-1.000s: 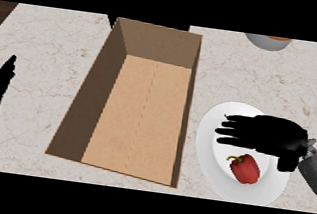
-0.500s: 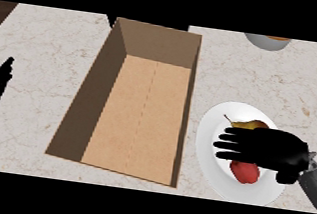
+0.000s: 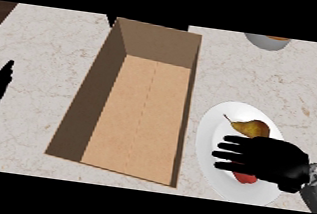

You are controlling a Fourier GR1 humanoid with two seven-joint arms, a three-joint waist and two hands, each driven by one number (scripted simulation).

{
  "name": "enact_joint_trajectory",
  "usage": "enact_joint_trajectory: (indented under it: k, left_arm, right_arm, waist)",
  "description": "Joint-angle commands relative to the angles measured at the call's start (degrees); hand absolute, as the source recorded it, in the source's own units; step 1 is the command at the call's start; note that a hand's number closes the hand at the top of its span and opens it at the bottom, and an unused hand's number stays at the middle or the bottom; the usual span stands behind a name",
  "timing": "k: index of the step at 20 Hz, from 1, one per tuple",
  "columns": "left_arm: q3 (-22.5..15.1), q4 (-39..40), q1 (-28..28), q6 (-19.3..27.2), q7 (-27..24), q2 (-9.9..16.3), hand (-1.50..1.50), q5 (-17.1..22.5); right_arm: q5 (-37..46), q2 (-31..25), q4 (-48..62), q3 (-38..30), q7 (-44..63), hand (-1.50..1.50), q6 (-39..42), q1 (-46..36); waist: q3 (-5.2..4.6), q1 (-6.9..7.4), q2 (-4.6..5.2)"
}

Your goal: Pick the bell pepper from the plate and place it in the cardboard box

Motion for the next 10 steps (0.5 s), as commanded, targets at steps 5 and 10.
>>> enact_joint_trajectory:
  k: [5,10]
  left_arm:
    - [0.1,-3.3,0.4,1.3,2.8,-2.9,0.00,-3.6]
    - [3.1,2.1,-1.6,-3.3,-0.7,0.0,0.00,-1.6]
  right_arm:
    - [8.1,3.5,-1.5,0.6,4.3,-1.50,2.0,5.0]
    - [9.7,11.5,8.5,-0.6,1.6,1.50,-11.5,3.6]
  waist:
    - [0.00,-0.06,-0.04]
    - [0.04,0.32,0.20]
